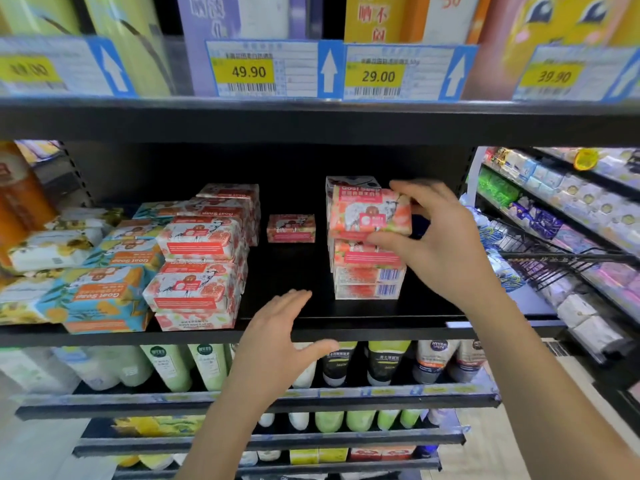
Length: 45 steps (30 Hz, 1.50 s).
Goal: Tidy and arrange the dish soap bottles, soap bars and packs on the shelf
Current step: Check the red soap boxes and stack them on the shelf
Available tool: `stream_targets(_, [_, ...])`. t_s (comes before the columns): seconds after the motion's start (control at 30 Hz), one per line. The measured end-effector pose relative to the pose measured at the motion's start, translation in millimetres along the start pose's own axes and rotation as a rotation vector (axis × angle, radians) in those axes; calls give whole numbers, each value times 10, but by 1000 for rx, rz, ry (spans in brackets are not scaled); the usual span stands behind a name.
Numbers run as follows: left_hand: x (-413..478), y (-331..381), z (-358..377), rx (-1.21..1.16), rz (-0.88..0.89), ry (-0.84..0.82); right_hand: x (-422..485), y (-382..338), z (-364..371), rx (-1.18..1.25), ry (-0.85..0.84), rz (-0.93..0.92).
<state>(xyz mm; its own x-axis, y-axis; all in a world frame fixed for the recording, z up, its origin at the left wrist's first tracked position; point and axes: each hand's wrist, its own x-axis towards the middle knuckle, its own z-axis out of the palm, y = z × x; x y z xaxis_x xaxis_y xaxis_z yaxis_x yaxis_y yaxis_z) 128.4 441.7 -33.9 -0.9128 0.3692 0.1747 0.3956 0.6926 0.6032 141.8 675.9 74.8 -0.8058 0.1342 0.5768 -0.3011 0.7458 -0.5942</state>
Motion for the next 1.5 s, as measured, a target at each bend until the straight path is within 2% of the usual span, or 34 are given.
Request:
stream_targets(0.1, [31, -91, 106, 80, 63, 71, 259, 65, 0, -87, -33, 74])
stream_targets(0.23, [31, -118, 145, 88, 105, 148, 477, 178, 82, 81, -130, 227])
stream_targets(0.47, [17, -95, 133, 78, 107, 129, 492, 331, 131, 32, -156, 203])
stream_targets(0.57, [14, -100, 149, 75, 99, 130, 299, 330, 81, 83, -105, 205])
stream_targets(0.67, [17, -113, 166, 73, 99, 129, -43, 308, 28, 130, 15, 234])
stream_targets(0.87, [19, -99, 110, 7, 94, 118, -726, 498, 84, 96, 120, 356])
stream_targets(1.0, [137, -34, -64, -46, 72, 171, -975, 630, 201, -105, -15, 333])
stream_targets(1.13, [562, 11, -176, -26, 54, 241, -1076, 698, 270, -197, -185, 300])
stream_targets(1.37, [1391, -76, -46, 87, -61, 181, -1121, 753, 337, -228, -142, 285])
stream_targets(1.5, [1565, -130, 19, 304, -63, 197, -1125, 772, 333, -211, -136, 286])
